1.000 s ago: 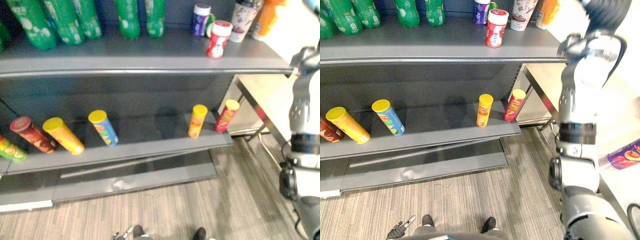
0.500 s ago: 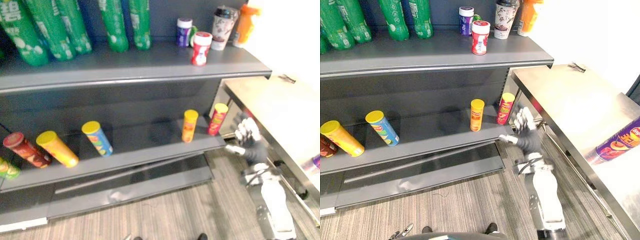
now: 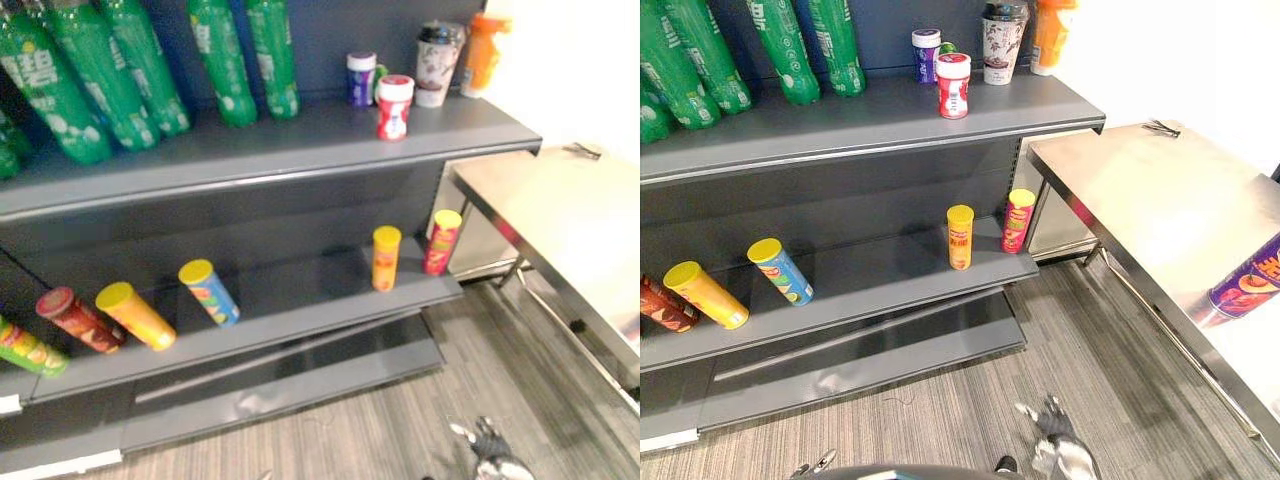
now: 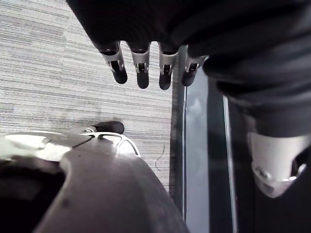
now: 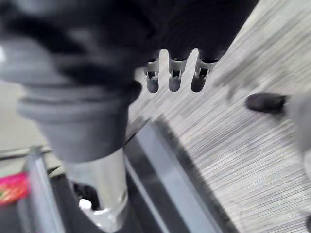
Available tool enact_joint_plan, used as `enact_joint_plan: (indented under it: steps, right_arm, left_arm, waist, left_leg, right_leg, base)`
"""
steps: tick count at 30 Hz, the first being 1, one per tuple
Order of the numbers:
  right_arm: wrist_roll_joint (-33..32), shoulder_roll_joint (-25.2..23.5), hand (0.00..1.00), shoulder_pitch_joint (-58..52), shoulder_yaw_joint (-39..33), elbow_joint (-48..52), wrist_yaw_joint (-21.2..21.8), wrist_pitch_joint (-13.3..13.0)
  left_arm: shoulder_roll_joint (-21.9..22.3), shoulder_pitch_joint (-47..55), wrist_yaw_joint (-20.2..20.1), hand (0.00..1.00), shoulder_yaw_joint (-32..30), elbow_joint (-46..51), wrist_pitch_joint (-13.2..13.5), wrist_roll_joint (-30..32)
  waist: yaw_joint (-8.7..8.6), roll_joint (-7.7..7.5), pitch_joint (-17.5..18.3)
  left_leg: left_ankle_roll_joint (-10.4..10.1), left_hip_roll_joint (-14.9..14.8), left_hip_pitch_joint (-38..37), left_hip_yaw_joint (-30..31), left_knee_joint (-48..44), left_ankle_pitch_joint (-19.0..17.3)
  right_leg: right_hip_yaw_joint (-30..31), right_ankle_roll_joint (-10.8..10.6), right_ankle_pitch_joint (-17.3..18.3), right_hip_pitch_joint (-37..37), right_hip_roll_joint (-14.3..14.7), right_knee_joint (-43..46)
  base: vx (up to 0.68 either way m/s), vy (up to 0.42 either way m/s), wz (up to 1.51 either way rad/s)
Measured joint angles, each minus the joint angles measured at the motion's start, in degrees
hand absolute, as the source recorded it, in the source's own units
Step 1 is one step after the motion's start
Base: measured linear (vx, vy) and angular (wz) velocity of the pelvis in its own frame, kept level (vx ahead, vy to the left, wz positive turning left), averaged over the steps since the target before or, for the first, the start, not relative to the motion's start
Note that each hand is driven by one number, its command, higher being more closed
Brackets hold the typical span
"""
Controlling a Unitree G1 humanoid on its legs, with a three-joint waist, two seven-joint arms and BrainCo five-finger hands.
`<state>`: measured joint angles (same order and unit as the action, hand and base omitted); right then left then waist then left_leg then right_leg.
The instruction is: Put the gum and the chips on the shelf.
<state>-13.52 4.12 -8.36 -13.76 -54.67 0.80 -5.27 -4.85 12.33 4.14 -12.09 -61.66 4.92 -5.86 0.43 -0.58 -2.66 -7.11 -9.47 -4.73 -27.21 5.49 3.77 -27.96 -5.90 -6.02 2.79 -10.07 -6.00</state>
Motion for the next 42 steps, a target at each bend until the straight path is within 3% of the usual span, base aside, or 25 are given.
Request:
enact_joint_plan:
  steps: [2, 5, 15, 16, 19, 21, 24, 25, 27, 29, 30, 33, 35, 36, 38, 40, 42]
  right_arm:
    - [0.02, -0.79, 0.0, 0.19, -3.87, -6.42, -2.6, 0.02]
    - [-0.26, -1.3, 0.0, -0.4, -5.7, -7.64, -4.3, 0.05]
    - [0.07, -1.89, 0.0, 0.66, -8.4, -9.22, -5.96, -0.05]
    - [0.09, -1.92, 0.0, 0.9, -8.4, -9.24, -6.36, -0.08]
    - [0.06, -1.11, 0.0, 1.78, -10.03, -9.12, -6.82, -0.46]
    - [0.05, -1.28, 0.0, 1.81, -11.5, -8.76, -6.79, -0.54]
    - [-0.49, -1.85, 0.0, 2.41, -12.87, -6.6, -6.98, -1.28]
    - [-0.56, -1.87, 0.0, 2.67, -12.88, -5.19, -7.21, -1.45]
    - [-0.55, -1.76, 0.0, 4.08, -12.73, -4.6, -7.44, -1.26]
    - [-0.51, -1.8, 0.0, 6.33, -11.43, -4.79, -7.77, -1.18]
    - [-0.49, -1.83, 0.0, 6.66, -10.09, -4.89, -7.81, -1.16]
    - [-0.45, -1.76, 0.0, 7.75, -8.24, -4.92, -7.86, -1.13]
    - [-0.44, -1.73, 0.0, 9.12, -8.18, -6.26, -7.91, -1.11]
    - [-0.39, -1.8, 0.0, 10.16, -8.15, -6.97, -7.92, -1.0]
    - [-0.35, -1.57, 0.0, 11.15, -8.14, -7.0, -7.92, -0.98]
    - [-0.34, -0.64, 0.0, 10.56, -8.16, -7.02, -7.93, -0.98]
    - [-0.34, -0.18, 0.0, 9.82, -8.2, -7.07, -7.96, -1.0]
  left_arm:
    - [0.19, -0.34, 1.98, 0.0, 0.0, 0.0, 0.18, 0.05]
    - [0.2, -0.74, 4.41, 0.0, 0.13, -1.11, 1.27, 0.08]
    - [0.18, -1.31, 4.84, 0.0, 0.62, -2.0, 2.11, 0.14]
    - [0.04, -1.66, 5.01, 0.0, 0.71, -1.97, 2.16, 0.39]
    - [-0.05, -3.18, 6.22, 0.0, 1.94, -2.06, 2.24, 0.36]
    - [-0.53, -3.58, 6.37, 0.0, 2.85, -2.23, 2.22, 0.37]
    - [-1.6, -4.36, 6.41, 0.0, 3.34, -2.18, 2.41, 0.7]
    - [-2.1, -4.88, 6.47, 0.0, 3.23, -2.18, 2.42, 1.95]
    - [-2.07, -6.41, 6.32, 0.0, 2.31, -1.83, 2.49, 2.74]
    - [-1.98, -7.79, 6.3, 0.0, 1.64, -1.17, 2.51, 3.06]
    - [-2.42, -7.84, 6.18, 0.0, 1.64, -0.99, 2.52, 3.2]
    - [-2.72, -8.38, 6.09, 0.0, 1.7, -0.01, 2.44, 3.17]
    - [-2.6, -9.37, 5.73, 0.0, 2.23, 1.23, 2.51, 3.18]
    - [-2.52, -10.21, 5.57, 0.0, 2.71, 1.24, 2.44, 3.26]
    - [-1.37, -11.33, 5.47, 0.0, 2.69, 1.33, 2.48, 3.54]
    - [1.35, -11.31, 5.41, 0.0, 2.71, 1.09, 2.64, 4.4]
    - [2.12, -11.5, 5.16, 0.0, 2.69, 1.17, 2.86, 4.66]
  waist:
    - [-0.02, 0.01, -0.12]
    - [-0.1, 0.02, -0.4]
    - [-0.08, -0.45, -1.11]
    - [-0.12, -0.65, -1.66]
    - [-0.19, 0.8, -3.93]
    - [-0.44, 0.76, -4.48]
    - [-0.46, -0.43, -5.92]
    - [-0.67, -1.15, -7.08]
    - [-0.61, -0.92, -9.58]
    - [-0.51, -0.21, -12.42]
    - [-0.44, -0.48, -12.96]
    - [-0.51, -1.1, -12.73]
    - [-0.44, -1.56, -12.49]
    - [-0.45, -1.82, -12.37]
    - [-0.94, -1.03, -12.79]
    - [-2.01, 0.86, -12.17]
    - [-2.06, 1.2, -11.97]
  left_leg:
    - [-0.03, 0.08, -0.75, 0.21, 0.0, -0.21]
    - [0.05, 0.36, -0.7, 0.28, 0.01, -0.28]
    - [0.38, 0.26, -1.78, -0.66, -0.75, -1.35]
    - [0.4, -0.63, 0.12, -0.55, -5.43, -3.82]
    - [0.8, -4.98, 5.85, -0.09, -20.92, -11.7]
    - [1.12, -5.98, 7.18, -0.89, -25.48, -14.04]
    - [2.47, -7.11, 8.71, -8.05, -30.92, -18.18]
    - [3.62, -7.83, 8.55, -12.13, -32.7, -19.75]
    - [5.71, -9.14, 7.3, -18.79, -32.59, -21.34]
    - [6.33, -11.5, 5.31, -25.77, -32.26, -21.56]
    - [5.99, -11.62, 3.77, -29.88, -31.51, -21.08]
    - [6.03, -11.95, 2.37, -37.04, -30.87, -20.79]
    - [6.21, -12.01, 2.3, -40.77, -30.64, -20.22]
    - [6.04, -11.94, 2.04, -42.76, -30.76, -19.81]
    - [6.02, -12.4, 1.47, -44.36, -30.69, -18.53]
    - [5.33, -14.25, 1.27, -44.09, -30.63, -16.81]
    - [4.78, -14.94, 1.11, -43.83, -30.21, -15.88]
  right_leg:
    - [-0.24, -0.28, 0.22, 0.9, -0.01, 0.0]
    - [-0.34, -0.3, 0.21, 0.9, -0.27, 0.0]
    - [0.31, -0.62, 0.46, 1.7, -0.74, 0.05]
    - [0.43, -0.74, 0.95, 1.21, -1.15, 1.14]
    - [2.35, -1.44, 5.8, -3.68, -2.96, 12.28]
    - [4.34, -1.37, 6.35, -5.78, -3.39, 15.53]
    - [11.83, -2.29, 2.94, -11.26, -3.12, 15.1]
    - [15.0, -2.72, -0.7, -11.91, -2.44, 11.34]
    - [7.58, 1.06, 2.34, -12.39, -4.65, 8.86]
    - [-8.89, 5.91, 5.22, -14.64, -8.56, 19.46]
    - [-15.63, 6.73, 5.93, -14.28, -11.48, 25.16]
    - [-22.69, 6.86, 6.3, -11.3, -14.19, 29.92]
    - [-25.77, 6.39, 5.97, -8.68, -15.05, 27.97]
    - [-27.2, 5.1, 4.69, -6.6, -15.27, 25.05]
    - [-26.71, 3.83, 5.33, -5.41, -13.16, 20.89]
    - [-26.3, 4.57, 5.82, -5.45, -10.71, 20.05]
    - [-26.23, 4.79, 6.85, -5.45, -9.85, 20.38]
  base:
    - [0.03, 0.011, 0.04]
    - [0.01, 0.005, 0.01]
    - [0.01, 0.012, -0.04]
    - [0.02, 0.042, -0.09]
    - [-0.03, 0.086, -0.17]
    - [-0.03, 0.136, -0.42]
    - [-0.09, 0.182, -1.21]
    - [-0.18, 0.201, -1.63]
    - [-0.18, 0.182, -1.6]
    - [-0.08, 0.264, -1.72]
    - [0.0, 0.262, -1.62]
    - [0.04, 0.054, -1.4]
    - [0.04, -0.042, -0.97]
    - [0.07, -0.095, -0.78]
    - [0.03, -0.187, -0.59]
    - [-0.03, -0.216, -0.29]
    - [0.0, -0.18, -0.09]
